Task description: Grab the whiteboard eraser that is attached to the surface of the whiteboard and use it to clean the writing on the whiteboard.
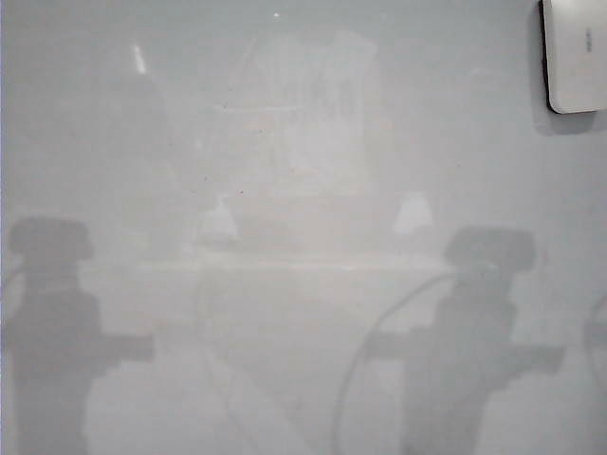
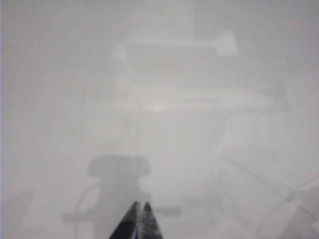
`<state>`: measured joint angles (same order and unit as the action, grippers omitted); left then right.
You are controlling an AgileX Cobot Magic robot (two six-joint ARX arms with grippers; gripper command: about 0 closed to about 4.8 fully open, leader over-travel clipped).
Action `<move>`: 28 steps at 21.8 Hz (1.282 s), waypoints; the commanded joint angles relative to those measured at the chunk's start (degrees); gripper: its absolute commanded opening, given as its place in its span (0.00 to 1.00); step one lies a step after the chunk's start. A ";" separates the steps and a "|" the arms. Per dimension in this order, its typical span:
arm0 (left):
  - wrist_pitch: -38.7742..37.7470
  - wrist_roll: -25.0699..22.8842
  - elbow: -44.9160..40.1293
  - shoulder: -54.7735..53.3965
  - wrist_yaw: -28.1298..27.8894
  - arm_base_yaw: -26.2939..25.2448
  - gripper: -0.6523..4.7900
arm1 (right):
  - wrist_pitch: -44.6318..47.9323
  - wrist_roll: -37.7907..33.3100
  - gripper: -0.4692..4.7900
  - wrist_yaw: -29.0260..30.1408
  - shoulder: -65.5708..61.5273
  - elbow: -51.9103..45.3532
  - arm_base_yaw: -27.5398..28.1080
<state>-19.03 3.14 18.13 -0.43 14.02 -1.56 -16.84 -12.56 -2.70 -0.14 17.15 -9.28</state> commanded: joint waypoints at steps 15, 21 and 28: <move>0.24 5.88 -8.66 0.02 -0.28 0.02 0.11 | 1.40 -5.60 0.20 3.93 0.07 -14.16 0.00; 0.24 5.88 -8.66 0.02 -0.28 0.02 0.11 | 1.60 3.80 0.20 3.85 0.15 -14.16 0.00; 0.24 5.88 -8.66 0.02 -0.28 0.04 0.11 | 6.97 6.99 0.20 3.91 0.15 -14.40 8.44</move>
<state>-19.20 8.86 9.30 -0.38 13.85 -1.56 -13.21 -7.07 0.91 -0.12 2.66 -1.43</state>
